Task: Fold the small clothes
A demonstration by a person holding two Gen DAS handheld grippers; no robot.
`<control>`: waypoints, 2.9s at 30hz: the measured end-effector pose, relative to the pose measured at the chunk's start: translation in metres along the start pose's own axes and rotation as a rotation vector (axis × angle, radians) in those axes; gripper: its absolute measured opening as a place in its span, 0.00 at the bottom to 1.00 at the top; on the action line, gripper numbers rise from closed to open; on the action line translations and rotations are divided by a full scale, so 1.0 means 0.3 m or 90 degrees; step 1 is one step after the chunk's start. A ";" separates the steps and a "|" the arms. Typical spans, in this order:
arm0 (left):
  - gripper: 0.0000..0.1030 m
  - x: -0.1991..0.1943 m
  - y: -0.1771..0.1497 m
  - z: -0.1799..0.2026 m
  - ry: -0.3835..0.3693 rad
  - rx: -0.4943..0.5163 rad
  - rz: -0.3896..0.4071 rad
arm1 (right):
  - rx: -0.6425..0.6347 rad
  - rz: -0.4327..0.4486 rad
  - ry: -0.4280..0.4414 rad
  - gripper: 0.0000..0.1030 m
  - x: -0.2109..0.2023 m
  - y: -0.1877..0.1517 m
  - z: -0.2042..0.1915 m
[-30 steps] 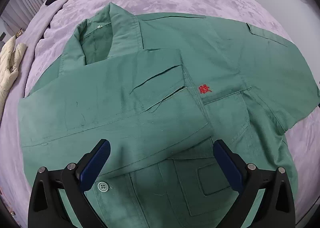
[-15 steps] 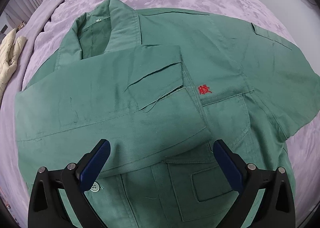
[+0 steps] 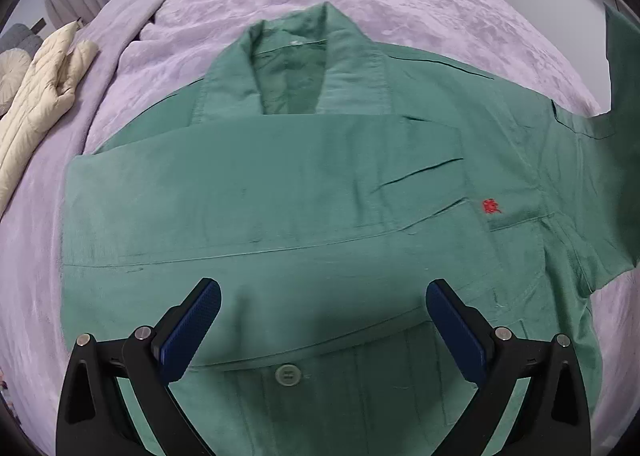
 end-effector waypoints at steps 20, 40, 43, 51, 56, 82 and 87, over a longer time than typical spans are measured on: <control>1.00 0.017 0.040 -0.557 0.034 -0.143 0.016 | -0.129 -0.441 -0.170 0.52 0.733 -0.923 -0.027; 1.00 0.045 0.096 -0.596 -0.257 -0.278 -0.081 | -0.486 -0.558 -0.161 0.22 0.882 -1.215 -0.371; 1.00 0.068 0.091 -0.528 -0.266 -0.252 -0.099 | -0.420 -0.582 -0.153 0.45 0.850 -1.244 -0.347; 1.00 0.121 0.095 -0.397 -0.216 -0.180 -0.112 | -0.159 -0.475 -0.253 0.45 0.494 -1.032 -0.130; 0.42 0.131 0.104 -0.383 -0.139 -0.145 -0.115 | -0.057 -0.378 -0.335 0.45 0.296 -0.905 0.024; 0.15 -0.009 0.195 -0.586 -0.080 -0.122 -0.034 | -0.124 -0.323 -0.311 0.28 0.230 -0.598 0.039; 0.15 -0.026 0.248 -0.480 -0.100 -0.107 -0.014 | -0.148 -0.334 -0.318 0.34 0.375 -0.466 0.099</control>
Point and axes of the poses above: each gripper's, at about its wrist camera, not at the fingertips, and x roughly the way its jaws point, z to its right, y to its top, the point moved 8 cm from there along x, roughly the way its jaws point, and after that the axes turned 14 degrees about -x, right-handed, at the moved point
